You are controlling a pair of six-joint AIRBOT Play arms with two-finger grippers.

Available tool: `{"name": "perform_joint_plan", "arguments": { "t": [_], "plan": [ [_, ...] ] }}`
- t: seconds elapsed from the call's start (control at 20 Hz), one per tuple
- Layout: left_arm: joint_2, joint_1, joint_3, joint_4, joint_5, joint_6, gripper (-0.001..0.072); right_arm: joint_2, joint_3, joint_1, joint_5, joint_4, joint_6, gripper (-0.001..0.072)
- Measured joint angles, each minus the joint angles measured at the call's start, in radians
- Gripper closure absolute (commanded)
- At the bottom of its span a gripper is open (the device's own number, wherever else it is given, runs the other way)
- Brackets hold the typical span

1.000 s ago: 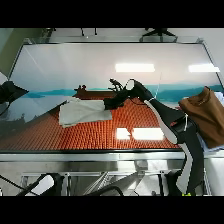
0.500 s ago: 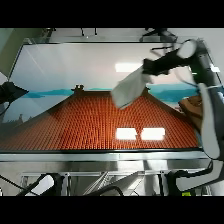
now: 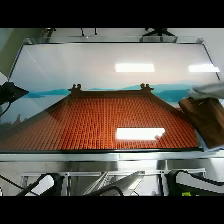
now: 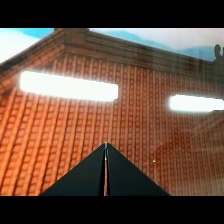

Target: Fold the shirts.

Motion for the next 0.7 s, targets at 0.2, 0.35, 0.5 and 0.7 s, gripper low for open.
{"name": "perform_joint_plan", "arguments": {
  "t": [0.2, 0.35, 0.5, 0.7],
  "plan": [
    [-0.023, 0.000, -0.001, -0.001, -0.023, 0.000, 0.0698, 0.048, -0.040, -0.172, 0.095, -0.043, -0.051, 0.0695],
    [-0.054, 0.000, -0.001, -0.002, -0.047, 0.000, 0.0698, 0.079, -0.145, -0.235, 0.121, -0.077, -0.083, 0.0695],
    [-0.078, -0.002, -0.002, -0.005, -0.061, 0.000, 0.0698, 0.110, -0.309, -0.259, 0.123, -0.134, -0.097, 0.0683],
    [-0.090, -0.024, -0.002, -0.007, -0.069, 0.000, 0.0698, 0.125, -0.518, -0.269, 0.050, -0.171, -0.108, 0.0091]
  ]
}}
